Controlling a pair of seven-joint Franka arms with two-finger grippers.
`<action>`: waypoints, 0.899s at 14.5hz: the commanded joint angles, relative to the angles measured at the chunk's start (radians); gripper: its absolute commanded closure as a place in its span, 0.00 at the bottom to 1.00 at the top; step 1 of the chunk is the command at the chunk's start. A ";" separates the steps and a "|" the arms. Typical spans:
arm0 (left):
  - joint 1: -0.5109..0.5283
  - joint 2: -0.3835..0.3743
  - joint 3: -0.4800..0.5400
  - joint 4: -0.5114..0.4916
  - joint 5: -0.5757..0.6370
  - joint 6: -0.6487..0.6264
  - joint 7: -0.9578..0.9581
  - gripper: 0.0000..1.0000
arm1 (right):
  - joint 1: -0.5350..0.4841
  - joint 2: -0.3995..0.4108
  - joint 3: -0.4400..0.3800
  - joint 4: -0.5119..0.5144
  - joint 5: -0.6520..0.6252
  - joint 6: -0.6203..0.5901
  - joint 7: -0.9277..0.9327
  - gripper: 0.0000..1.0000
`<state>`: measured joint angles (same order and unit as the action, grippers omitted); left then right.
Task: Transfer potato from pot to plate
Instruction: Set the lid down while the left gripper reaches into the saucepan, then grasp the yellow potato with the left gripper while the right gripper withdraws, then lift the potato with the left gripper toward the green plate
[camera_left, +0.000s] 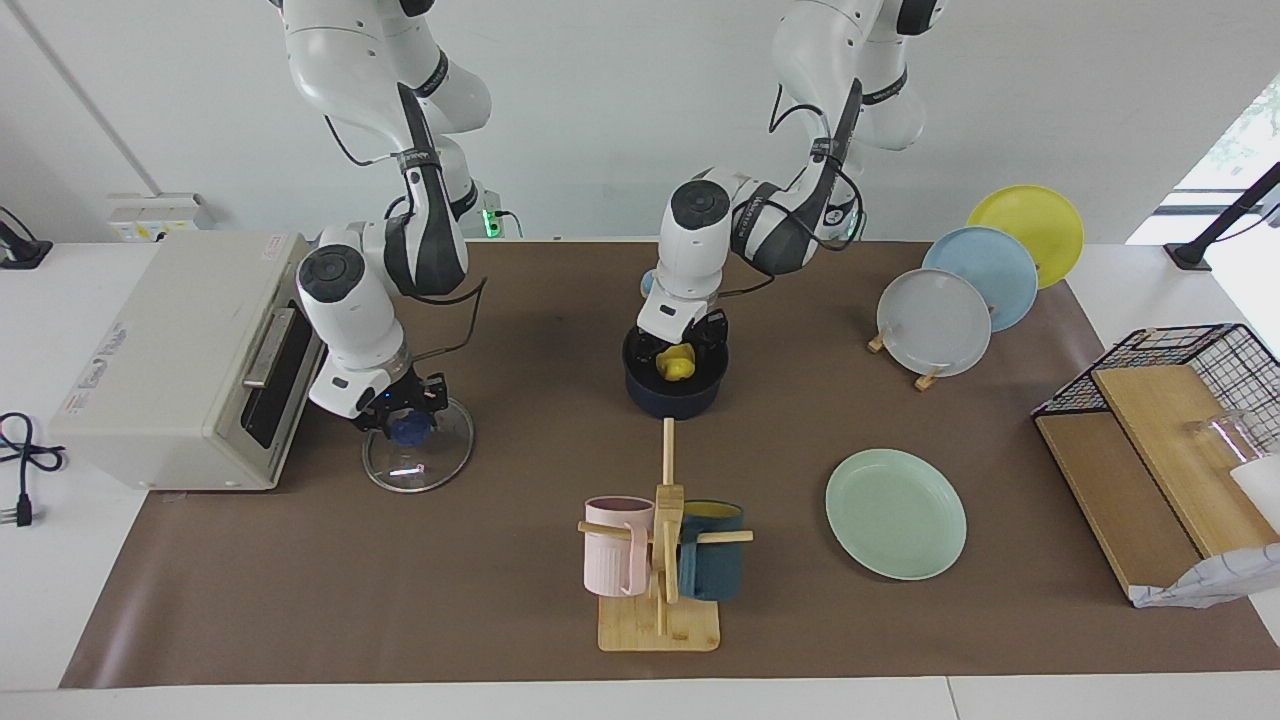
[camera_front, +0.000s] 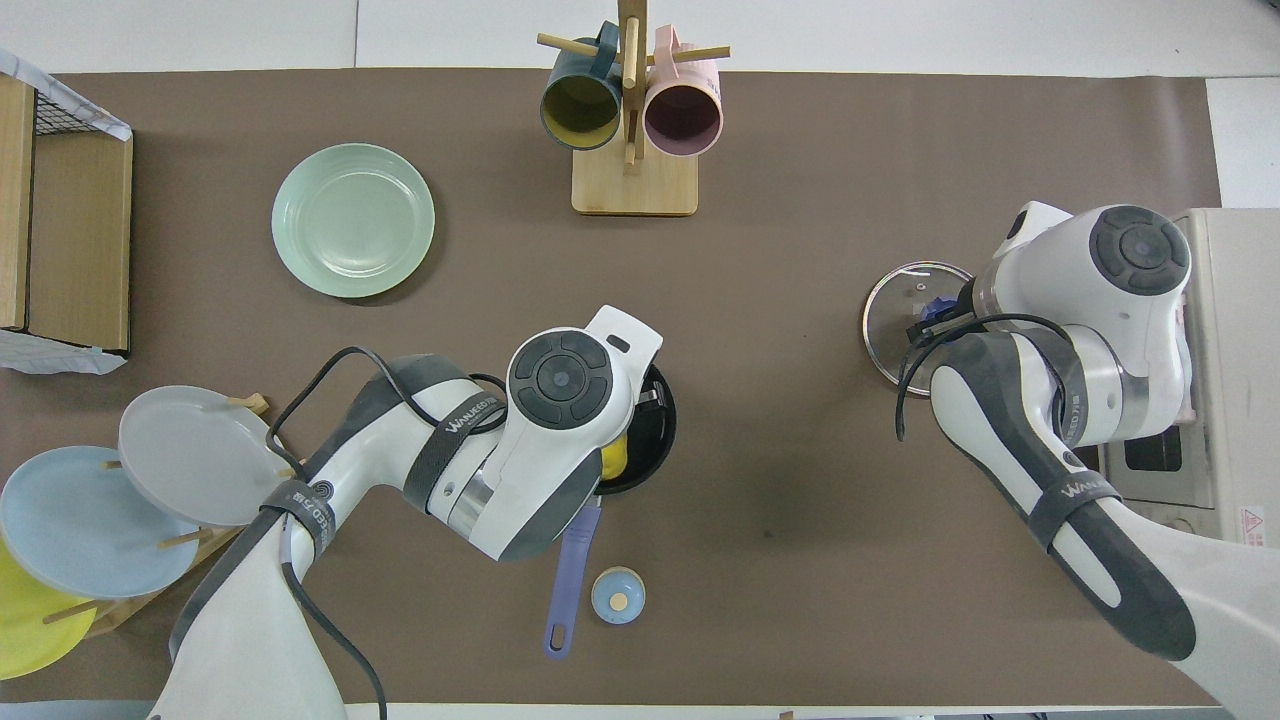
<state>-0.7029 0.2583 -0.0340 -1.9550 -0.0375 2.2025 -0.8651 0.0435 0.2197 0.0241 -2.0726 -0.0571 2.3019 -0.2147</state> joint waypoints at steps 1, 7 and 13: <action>-0.021 -0.011 0.017 -0.001 -0.012 -0.079 -0.009 0.00 | -0.017 -0.040 0.013 -0.014 0.019 0.001 -0.022 0.00; -0.024 -0.013 0.017 -0.011 -0.012 -0.063 -0.037 0.00 | -0.016 -0.088 0.013 0.294 0.019 -0.437 0.040 0.00; -0.050 -0.008 0.017 -0.071 -0.012 0.043 -0.066 0.00 | -0.022 -0.143 0.010 0.549 0.019 -0.761 0.098 0.00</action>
<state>-0.7347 0.2603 -0.0347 -1.9992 -0.0375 2.2085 -0.9169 0.0434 0.0628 0.0239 -1.6150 -0.0562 1.6379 -0.1349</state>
